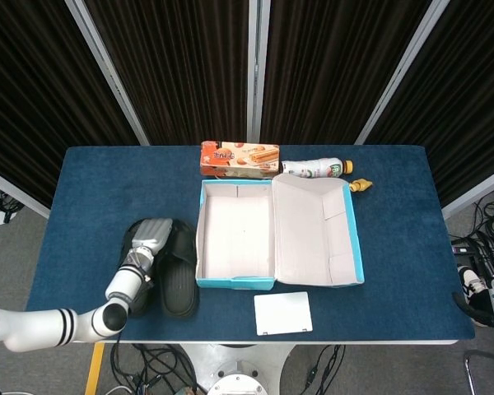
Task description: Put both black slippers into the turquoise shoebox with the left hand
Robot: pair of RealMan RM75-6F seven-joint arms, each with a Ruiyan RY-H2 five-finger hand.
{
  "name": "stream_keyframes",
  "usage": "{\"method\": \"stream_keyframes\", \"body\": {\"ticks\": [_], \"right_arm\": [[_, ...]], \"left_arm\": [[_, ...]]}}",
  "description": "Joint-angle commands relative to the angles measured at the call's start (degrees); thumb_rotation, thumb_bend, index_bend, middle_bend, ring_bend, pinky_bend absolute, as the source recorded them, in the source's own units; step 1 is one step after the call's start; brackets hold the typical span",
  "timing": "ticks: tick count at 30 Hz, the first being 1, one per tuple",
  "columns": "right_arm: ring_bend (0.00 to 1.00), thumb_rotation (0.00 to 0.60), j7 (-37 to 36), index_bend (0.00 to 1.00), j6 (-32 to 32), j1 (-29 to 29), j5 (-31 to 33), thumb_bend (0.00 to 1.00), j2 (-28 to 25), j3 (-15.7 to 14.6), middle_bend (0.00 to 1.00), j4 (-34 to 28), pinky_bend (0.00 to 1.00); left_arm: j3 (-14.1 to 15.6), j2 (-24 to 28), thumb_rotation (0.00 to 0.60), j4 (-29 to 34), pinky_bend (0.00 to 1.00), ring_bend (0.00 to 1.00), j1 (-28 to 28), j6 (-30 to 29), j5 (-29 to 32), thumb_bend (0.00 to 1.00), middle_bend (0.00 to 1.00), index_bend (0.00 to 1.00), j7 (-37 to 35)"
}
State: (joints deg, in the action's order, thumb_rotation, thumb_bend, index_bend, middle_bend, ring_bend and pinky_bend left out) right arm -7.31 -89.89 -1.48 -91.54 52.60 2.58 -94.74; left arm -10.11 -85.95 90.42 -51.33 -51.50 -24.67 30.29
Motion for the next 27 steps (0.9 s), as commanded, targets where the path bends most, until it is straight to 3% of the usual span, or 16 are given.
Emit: {"method": "stream_keyframes", "body": {"ticks": [1,8,14,21,27], "right_arm": [[0.0,0.6,0.0,0.0,-0.1,0.0,-0.1,0.12,0.0,0.0,0.0,0.0,0.0],[0.0,0.6,-0.2,0.0,-0.1,-0.3,-0.2,0.12,0.1,0.2,0.0,0.2,0.0],[0.0,0.6,-0.1,0.0,0.1,-0.4,-0.1,0.12,0.0,0.2,0.0,0.3,0.0],[0.0,0.6,0.8,0.0,-0.2,-0.3,0.4,0.12,-0.8,0.4,0.0,-0.6,0.0],[0.0,0.6,1.9,0.0,-0.1,-0.2,0.8,0.12,-1.6,0.6,0.0,-1.8,0.0]], "left_arm": [[-0.2,2.9,0.6,3.0,0.85,0.84,0.9,-2.4,-2.2,0.06,0.49,0.49,-0.7],[-1.4,9.2,0.6,8.5,0.85,0.84,2.5,-5.3,-5.2,0.06,0.49,0.49,-2.9],[-6.1,12.2,0.6,9.4,0.85,0.84,5.2,-5.1,-9.8,0.05,0.49,0.49,-13.2],[-12.5,7.0,0.6,3.6,0.84,0.75,5.5,1.1,-19.1,0.05,0.49,0.49,-31.1],[-15.0,-1.0,0.6,-4.6,0.8,0.67,2.2,4.8,-25.7,0.05,0.49,0.49,-40.3]]}}
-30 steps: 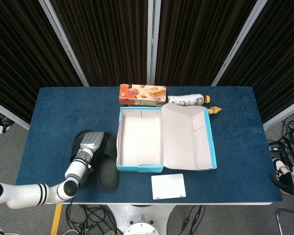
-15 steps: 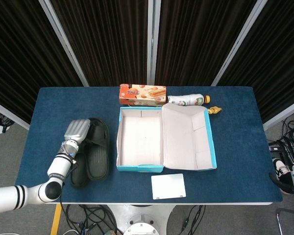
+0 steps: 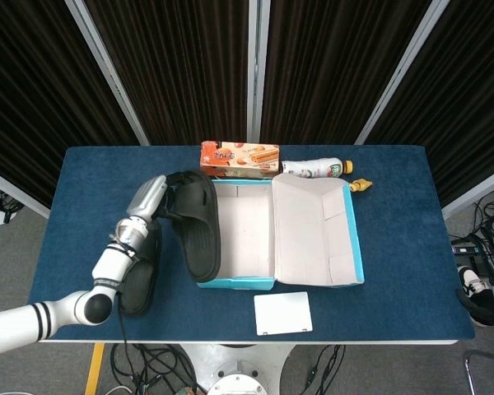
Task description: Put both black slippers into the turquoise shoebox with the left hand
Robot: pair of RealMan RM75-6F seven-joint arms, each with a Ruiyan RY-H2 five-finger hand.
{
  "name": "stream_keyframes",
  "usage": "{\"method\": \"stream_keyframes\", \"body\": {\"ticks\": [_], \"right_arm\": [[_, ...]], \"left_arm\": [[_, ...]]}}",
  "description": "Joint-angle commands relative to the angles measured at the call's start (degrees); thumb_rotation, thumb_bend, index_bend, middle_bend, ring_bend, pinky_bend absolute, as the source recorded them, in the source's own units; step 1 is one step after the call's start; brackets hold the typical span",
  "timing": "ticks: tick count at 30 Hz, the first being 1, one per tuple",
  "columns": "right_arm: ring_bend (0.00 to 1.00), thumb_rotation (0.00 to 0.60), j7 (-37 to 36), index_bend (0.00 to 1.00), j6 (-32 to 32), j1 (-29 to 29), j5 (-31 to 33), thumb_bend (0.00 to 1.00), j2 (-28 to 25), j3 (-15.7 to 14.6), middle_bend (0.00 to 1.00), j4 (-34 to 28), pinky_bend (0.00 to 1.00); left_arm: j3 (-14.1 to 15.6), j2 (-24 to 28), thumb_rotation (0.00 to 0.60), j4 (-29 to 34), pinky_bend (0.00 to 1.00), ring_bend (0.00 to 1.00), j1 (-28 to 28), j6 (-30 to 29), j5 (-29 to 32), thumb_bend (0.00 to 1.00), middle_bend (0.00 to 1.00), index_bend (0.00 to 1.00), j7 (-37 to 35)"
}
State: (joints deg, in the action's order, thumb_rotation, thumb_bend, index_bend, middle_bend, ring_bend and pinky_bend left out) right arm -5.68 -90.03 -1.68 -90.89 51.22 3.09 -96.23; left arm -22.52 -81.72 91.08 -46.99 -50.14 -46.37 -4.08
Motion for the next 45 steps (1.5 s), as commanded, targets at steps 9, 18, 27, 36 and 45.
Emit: {"method": "stream_keyframes", "body": {"ticks": [9,18,27,36,45], "right_arm": [[0.0,0.6,1.6,0.0,1.0,-0.2,1.3,0.12,-1.1,0.3,0.0,-1.7,0.0],[0.0,0.6,3.4,0.0,1.5,-0.2,2.8,0.12,-1.9,0.6,0.0,-3.5,0.0],[0.0,0.6,5.1,0.0,1.6,-0.1,3.4,0.12,-2.2,0.7,0.0,-5.1,0.0],[0.0,0.6,5.9,0.0,1.5,0.2,3.7,0.12,-2.4,0.7,0.0,-5.9,0.0],[0.0,0.6,6.0,0.0,1.5,0.3,3.8,0.12,-2.4,0.7,0.0,-6.0,0.0]], "left_arm": [[-4.0,-16.3,0.6,-20.8,0.69,0.64,-8.3,8.1,-10.1,0.02,0.49,0.48,-15.2],[-2.5,-25.9,0.6,-37.0,0.64,0.63,-10.9,6.7,-18.8,0.0,0.49,0.48,-26.7],[0.5,-34.3,0.6,-50.2,0.63,0.62,-12.2,2.5,-25.5,0.0,0.49,0.48,-37.2],[2.1,-40.2,0.6,-59.6,0.63,0.61,-13.1,1.5,-27.5,0.0,0.49,0.48,-42.7],[2.9,-43.7,0.6,-64.8,0.63,0.61,-14.0,2.1,-27.9,0.0,0.49,0.48,-43.1]]}}
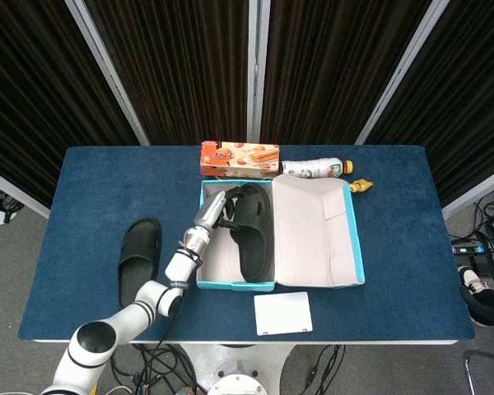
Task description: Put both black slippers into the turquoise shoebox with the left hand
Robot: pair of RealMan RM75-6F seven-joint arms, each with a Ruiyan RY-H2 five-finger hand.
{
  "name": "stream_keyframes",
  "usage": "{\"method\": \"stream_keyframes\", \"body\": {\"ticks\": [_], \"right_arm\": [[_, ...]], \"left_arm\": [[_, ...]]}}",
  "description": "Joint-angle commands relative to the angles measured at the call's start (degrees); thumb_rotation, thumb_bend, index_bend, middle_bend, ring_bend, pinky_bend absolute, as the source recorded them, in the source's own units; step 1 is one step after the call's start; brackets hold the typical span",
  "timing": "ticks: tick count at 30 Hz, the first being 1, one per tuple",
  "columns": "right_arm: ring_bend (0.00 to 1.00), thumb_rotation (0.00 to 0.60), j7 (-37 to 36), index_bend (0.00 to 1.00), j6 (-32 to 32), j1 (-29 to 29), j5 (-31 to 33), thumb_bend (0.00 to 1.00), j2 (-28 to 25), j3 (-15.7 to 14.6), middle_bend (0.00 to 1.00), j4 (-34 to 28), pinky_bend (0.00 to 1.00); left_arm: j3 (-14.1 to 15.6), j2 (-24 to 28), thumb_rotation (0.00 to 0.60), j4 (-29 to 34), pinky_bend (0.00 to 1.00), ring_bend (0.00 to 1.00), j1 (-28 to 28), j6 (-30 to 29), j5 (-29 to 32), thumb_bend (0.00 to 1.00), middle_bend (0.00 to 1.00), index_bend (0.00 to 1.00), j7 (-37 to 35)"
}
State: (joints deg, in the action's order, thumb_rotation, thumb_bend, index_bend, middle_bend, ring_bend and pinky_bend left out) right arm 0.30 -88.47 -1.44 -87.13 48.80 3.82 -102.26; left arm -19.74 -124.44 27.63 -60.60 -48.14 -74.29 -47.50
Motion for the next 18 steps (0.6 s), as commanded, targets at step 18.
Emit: {"method": "stream_keyframes", "body": {"ticks": [18], "right_arm": [[0.0,0.6,-0.2,0.0,0.7,-0.2,0.3,0.12,-0.1,0.1,0.0,0.2,0.0]], "left_arm": [[-1.0,-5.6,0.6,-9.7,0.63,0.6,-1.9,1.8,2.1,0.0,0.49,0.48,4.4]]}}
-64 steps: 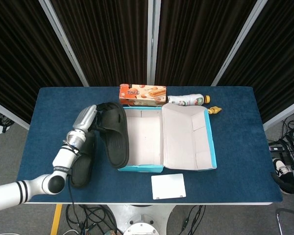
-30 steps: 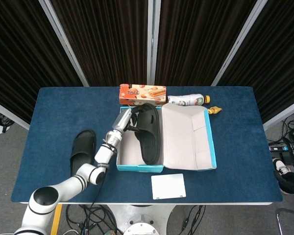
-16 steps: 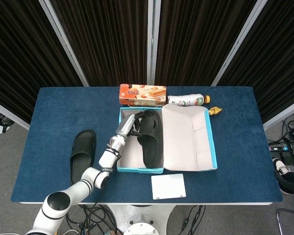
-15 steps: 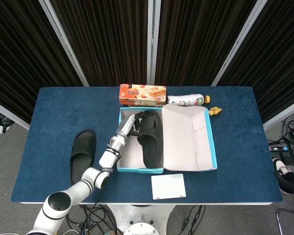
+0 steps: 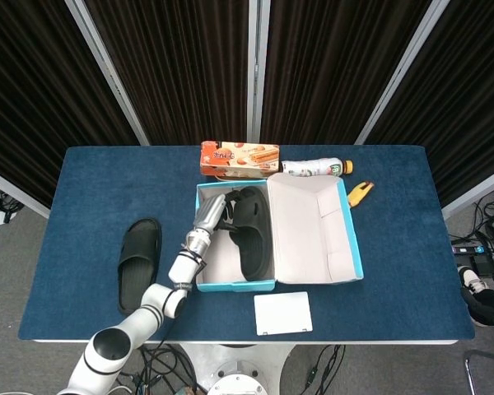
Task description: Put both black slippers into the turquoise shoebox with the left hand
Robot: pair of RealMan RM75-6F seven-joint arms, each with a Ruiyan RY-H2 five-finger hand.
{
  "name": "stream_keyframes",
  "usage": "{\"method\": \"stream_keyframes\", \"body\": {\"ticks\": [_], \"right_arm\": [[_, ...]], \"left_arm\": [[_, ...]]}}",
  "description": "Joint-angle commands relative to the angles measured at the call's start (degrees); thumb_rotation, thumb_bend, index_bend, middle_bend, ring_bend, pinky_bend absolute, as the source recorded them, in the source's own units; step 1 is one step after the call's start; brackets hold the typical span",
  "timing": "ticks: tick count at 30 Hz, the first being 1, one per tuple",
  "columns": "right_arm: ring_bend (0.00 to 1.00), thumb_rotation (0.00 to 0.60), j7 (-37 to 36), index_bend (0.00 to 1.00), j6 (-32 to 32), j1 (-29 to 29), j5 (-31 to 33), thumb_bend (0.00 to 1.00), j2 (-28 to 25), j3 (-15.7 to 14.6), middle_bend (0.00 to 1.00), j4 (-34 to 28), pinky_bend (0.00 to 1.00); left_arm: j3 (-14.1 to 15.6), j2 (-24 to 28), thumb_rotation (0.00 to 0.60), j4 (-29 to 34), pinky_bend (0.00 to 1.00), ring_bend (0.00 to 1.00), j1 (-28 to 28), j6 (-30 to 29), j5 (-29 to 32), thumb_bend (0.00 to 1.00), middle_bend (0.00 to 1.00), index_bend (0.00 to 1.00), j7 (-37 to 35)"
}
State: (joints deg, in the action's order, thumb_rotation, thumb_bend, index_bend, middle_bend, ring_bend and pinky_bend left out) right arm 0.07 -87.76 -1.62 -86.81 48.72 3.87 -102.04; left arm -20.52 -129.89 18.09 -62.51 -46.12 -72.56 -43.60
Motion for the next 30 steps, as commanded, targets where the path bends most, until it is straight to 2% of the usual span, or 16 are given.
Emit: {"method": "stream_keyframes", "body": {"ticks": [1,5,11,15,20,23,26,30], "right_arm": [[0.0,0.6,0.0,0.0,0.1,0.0,0.1,0.12,0.0,0.0,0.0,0.0,0.0],[0.0,0.6,-0.1,0.0,0.2,-0.1,0.1,0.12,0.1,0.0,0.0,0.1,0.0],[0.0,0.6,-0.3,0.0,0.2,0.0,0.1,0.12,0.0,0.0,0.0,0.1,0.0],[0.0,0.6,-0.6,0.0,0.0,0.2,0.1,0.12,0.1,-0.1,0.0,0.4,0.0],[0.0,0.6,-1.0,0.0,0.1,0.1,0.1,0.12,0.3,-0.1,0.0,0.7,0.0],[0.0,0.6,-1.2,0.0,-0.1,0.3,-0.1,0.12,0.3,-0.2,0.0,0.9,0.0],[0.0,0.6,-1.4,0.0,-0.4,0.5,-0.1,0.12,0.3,-0.2,0.0,1.0,0.0],[0.0,0.6,-1.6,0.0,-0.6,0.6,-0.3,0.12,0.2,-0.3,0.0,1.0,0.0]], "left_arm": [[-0.3,-0.1,0.6,-0.1,0.62,0.6,0.0,-0.4,0.5,0.0,0.49,0.48,0.7],[0.5,-0.1,0.6,0.0,0.63,0.6,0.3,-1.3,0.3,0.0,0.49,0.48,2.2],[3.2,-0.1,0.6,0.1,0.62,0.6,0.8,-3.5,-1.1,0.0,0.49,0.48,5.9],[4.8,-0.1,0.6,-0.1,0.62,0.57,0.9,-5.0,-2.0,0.0,0.48,0.46,8.2],[5.8,-0.1,0.6,-0.4,0.58,0.39,0.5,-5.2,-2.6,0.0,0.32,0.34,10.3],[5.7,-0.1,0.6,0.0,0.52,0.22,0.4,-6.3,-2.4,0.0,0.16,0.19,11.3],[5.3,-0.1,0.6,0.3,0.46,0.14,0.3,-7.2,-1.9,0.0,0.08,0.12,11.6],[5.1,-0.1,0.6,-0.5,0.41,0.1,0.2,-8.2,-2.1,0.0,0.04,0.11,11.8]]}}
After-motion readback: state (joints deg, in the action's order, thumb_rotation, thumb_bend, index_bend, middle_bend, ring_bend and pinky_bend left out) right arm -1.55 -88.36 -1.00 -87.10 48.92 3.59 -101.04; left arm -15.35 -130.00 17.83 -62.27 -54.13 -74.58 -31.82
